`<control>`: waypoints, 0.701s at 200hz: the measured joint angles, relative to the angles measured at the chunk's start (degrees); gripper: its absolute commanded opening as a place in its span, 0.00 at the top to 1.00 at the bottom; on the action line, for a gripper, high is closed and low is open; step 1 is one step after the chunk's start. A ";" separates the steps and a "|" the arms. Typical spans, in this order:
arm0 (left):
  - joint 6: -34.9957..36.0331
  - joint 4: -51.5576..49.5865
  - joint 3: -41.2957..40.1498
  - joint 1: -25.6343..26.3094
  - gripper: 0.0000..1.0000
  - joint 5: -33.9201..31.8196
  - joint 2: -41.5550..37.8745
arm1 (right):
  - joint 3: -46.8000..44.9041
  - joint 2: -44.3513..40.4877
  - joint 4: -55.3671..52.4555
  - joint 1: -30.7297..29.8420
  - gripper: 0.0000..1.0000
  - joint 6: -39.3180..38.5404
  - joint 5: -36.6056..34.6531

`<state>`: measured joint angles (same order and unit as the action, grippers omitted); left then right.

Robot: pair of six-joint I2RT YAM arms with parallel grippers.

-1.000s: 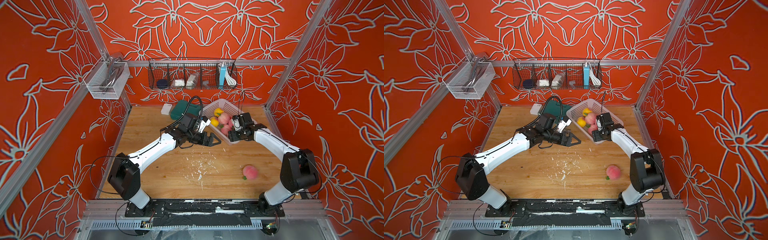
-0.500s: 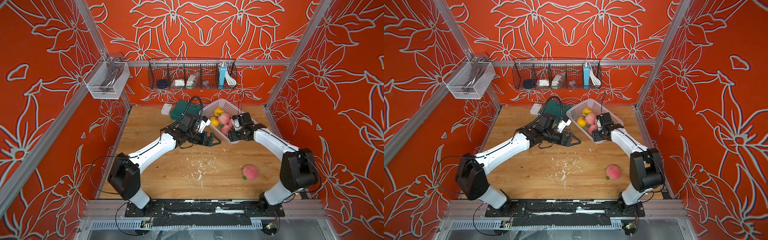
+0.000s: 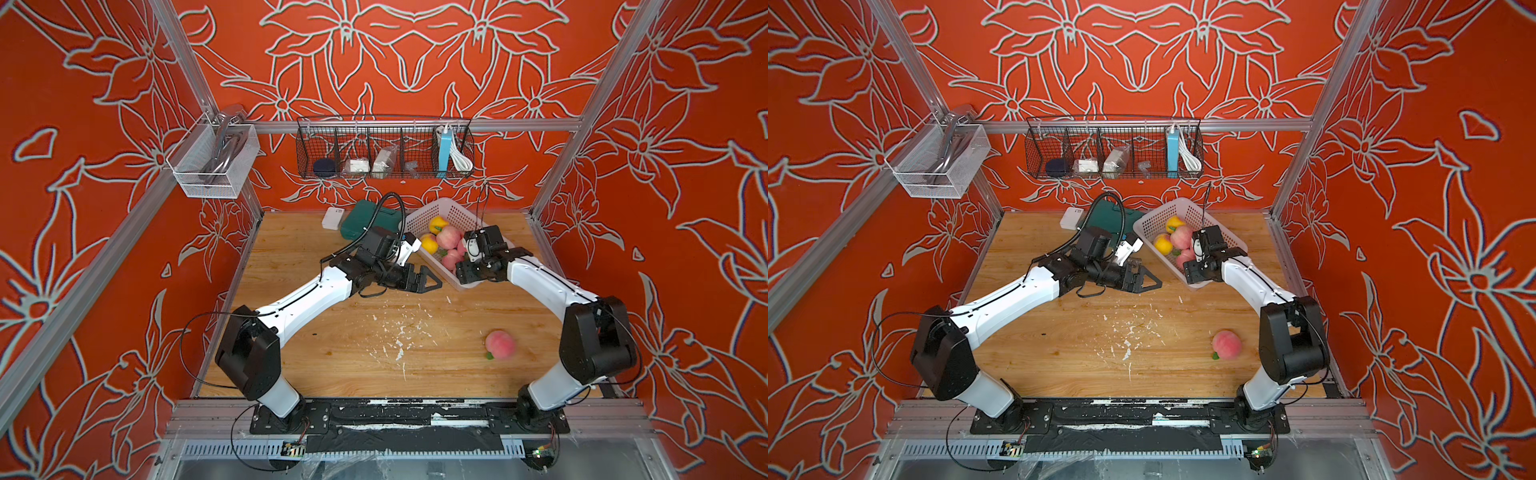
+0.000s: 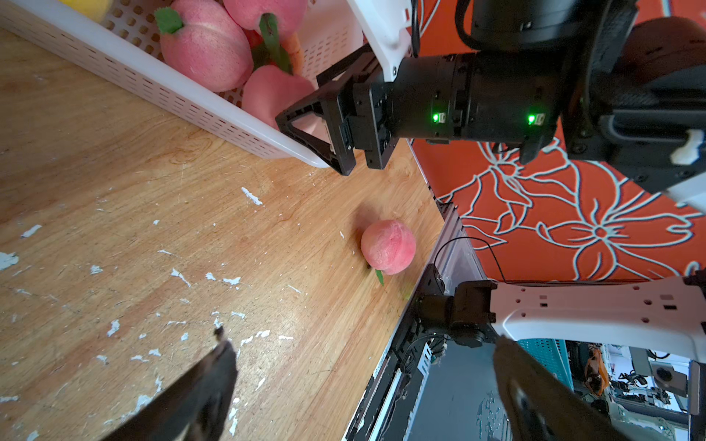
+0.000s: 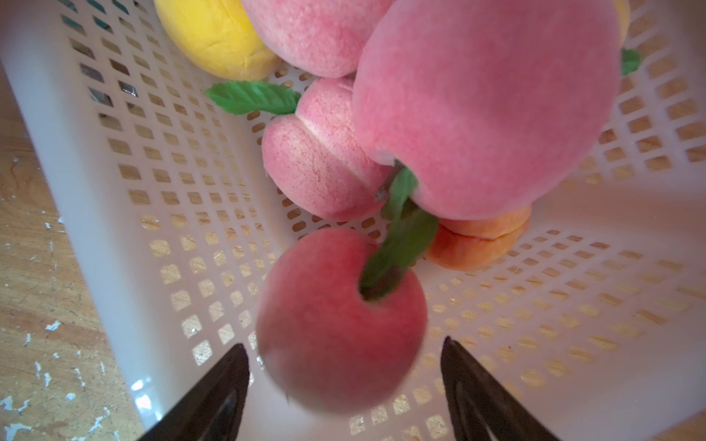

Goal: Put the peaches into the basket
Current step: Place the peach in the basket.

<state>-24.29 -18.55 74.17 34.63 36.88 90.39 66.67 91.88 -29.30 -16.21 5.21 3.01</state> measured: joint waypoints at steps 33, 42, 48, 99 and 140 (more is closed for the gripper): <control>0.00 0.00 -0.02 -0.02 0.01 0.00 0.00 | 0.00 0.35 0.39 0.09 0.20 -0.17 0.02; 0.00 0.00 -0.04 0.00 0.01 0.00 0.00 | 0.02 0.44 0.50 0.09 0.20 -0.20 0.02; 0.00 0.00 -0.04 -0.02 0.01 0.00 0.00 | 0.02 0.46 0.57 0.11 0.20 -0.20 0.02; 0.00 0.00 -0.04 -0.02 0.01 0.00 0.00 | 0.00 0.55 0.66 0.20 0.19 -0.22 0.09; 0.00 0.07 -0.15 0.00 0.01 0.00 0.00 | 0.02 0.55 0.42 0.20 0.19 -0.20 0.35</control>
<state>-24.29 -18.48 74.02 34.63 36.88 90.39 66.70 92.42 -28.88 -16.01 5.02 3.36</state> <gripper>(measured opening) 0.987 0.813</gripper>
